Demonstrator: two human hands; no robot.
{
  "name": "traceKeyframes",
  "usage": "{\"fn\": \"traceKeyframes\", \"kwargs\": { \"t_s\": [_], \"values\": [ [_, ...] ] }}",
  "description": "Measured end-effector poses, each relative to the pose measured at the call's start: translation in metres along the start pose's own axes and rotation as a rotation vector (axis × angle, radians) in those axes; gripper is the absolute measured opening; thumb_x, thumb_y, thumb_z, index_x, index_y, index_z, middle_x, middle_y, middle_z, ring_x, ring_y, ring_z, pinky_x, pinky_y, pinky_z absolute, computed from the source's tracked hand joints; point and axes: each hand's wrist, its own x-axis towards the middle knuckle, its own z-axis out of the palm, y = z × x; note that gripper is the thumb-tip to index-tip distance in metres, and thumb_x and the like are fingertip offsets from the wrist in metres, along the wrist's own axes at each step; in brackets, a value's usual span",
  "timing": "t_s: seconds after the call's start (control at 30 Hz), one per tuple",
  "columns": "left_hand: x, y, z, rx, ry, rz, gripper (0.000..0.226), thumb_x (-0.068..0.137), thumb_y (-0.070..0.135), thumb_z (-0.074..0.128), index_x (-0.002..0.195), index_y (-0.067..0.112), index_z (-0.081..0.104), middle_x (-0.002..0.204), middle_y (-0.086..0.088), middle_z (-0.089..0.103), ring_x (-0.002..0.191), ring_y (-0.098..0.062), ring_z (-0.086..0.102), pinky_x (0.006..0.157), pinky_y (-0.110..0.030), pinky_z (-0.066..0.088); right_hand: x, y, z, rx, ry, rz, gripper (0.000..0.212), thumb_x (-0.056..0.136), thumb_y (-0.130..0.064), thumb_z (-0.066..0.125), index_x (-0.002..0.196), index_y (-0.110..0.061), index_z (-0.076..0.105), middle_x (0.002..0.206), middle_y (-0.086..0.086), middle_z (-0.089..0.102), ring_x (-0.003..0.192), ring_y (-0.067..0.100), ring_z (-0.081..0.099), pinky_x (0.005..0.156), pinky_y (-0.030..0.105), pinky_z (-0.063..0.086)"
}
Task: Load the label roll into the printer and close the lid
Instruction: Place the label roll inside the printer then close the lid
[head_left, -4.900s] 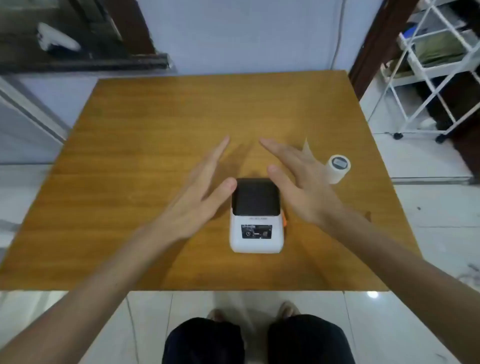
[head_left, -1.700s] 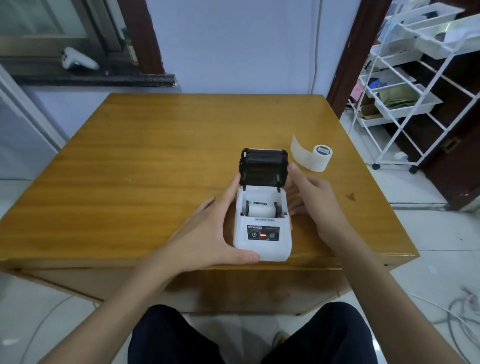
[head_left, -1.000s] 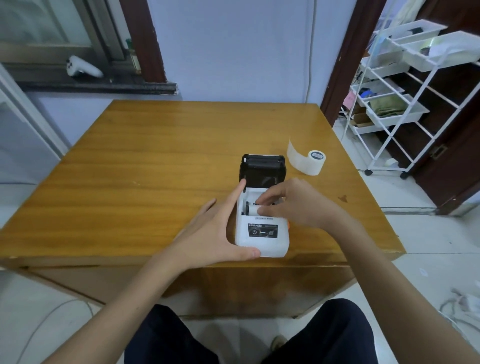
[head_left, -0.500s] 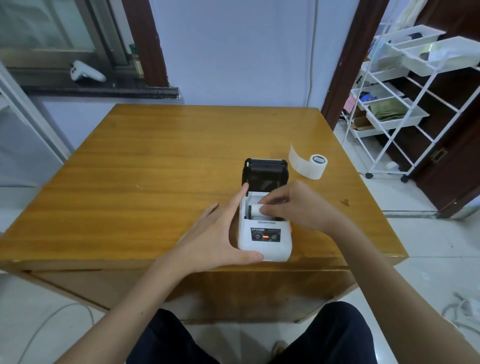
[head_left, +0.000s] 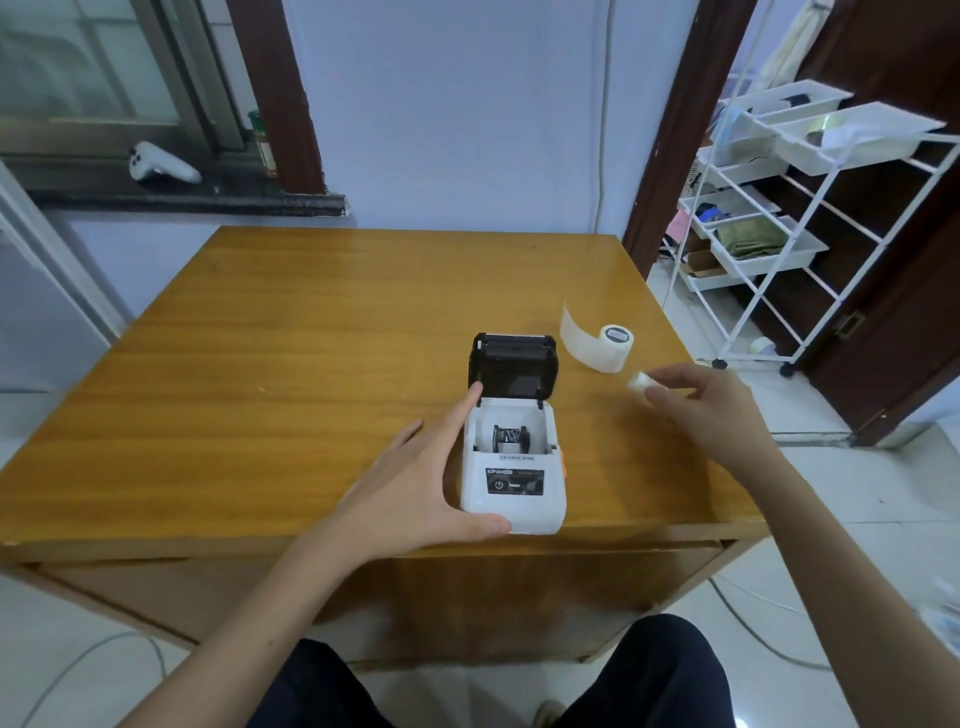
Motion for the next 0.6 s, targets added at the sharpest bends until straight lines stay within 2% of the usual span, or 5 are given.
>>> {"fn": "traceKeyframes", "kwargs": {
  "t_s": [0.1,0.23,0.3,0.4,0.6],
  "values": [
    [-0.001,0.001,0.000,-0.006,0.004,0.016,0.123,0.062,0.070,0.074,0.143,0.060,-0.019,0.158,0.026,0.020,0.149,-0.014,0.010,0.119,-0.038,0.015,0.002,0.005,0.004,-0.137,-0.060,0.005,0.033,0.092,-0.033,0.063,0.121,-0.018,0.068,0.120,0.001,0.066,0.097,0.016,0.055,0.079,0.029,0.040],
    [0.000,0.001,-0.001,-0.007,0.006,0.002,0.123,0.061,0.071,0.073,0.143,0.060,-0.018,0.158,0.026,0.022,0.149,-0.015,0.010,0.120,-0.040,0.015,0.007,-0.006,0.005,-0.174,-0.030,-0.019,0.036,0.092,-0.034,0.063,0.124,-0.018,0.065,0.123,-0.003,0.060,0.113,0.022,0.056,0.087,0.032,0.042],
    [-0.001,0.002,-0.001,-0.001,0.006,0.009,0.123,0.062,0.072,0.072,0.144,0.059,-0.019,0.158,0.025,0.022,0.149,-0.014,0.011,0.120,-0.039,0.013,0.014,-0.013,0.006,-0.188,0.030,-0.068,0.038,0.091,-0.033,0.062,0.126,-0.018,0.064,0.131,0.003,0.058,0.117,0.025,0.056,0.092,0.037,0.045],
    [-0.002,0.005,-0.003,0.009,0.003,0.020,0.123,0.066,0.066,0.075,0.147,0.054,-0.017,0.157,0.025,0.023,0.144,-0.005,0.016,0.117,-0.032,0.012,0.027,-0.022,0.012,-0.272,0.097,-0.151,0.038,0.091,-0.030,0.060,0.127,-0.018,0.062,0.134,0.006,0.055,0.111,0.026,0.058,0.085,0.038,0.049],
    [0.001,0.000,-0.001,-0.028,0.029,0.037,0.124,0.061,0.071,0.074,0.144,0.059,-0.017,0.156,0.025,0.027,0.146,-0.009,0.020,0.118,-0.043,0.022,0.043,-0.038,0.031,-0.565,0.139,-0.337,0.032,0.092,-0.020,0.056,0.123,-0.014,0.063,0.128,0.006,0.061,0.115,0.029,0.053,0.082,0.037,0.046]
  ]
}}
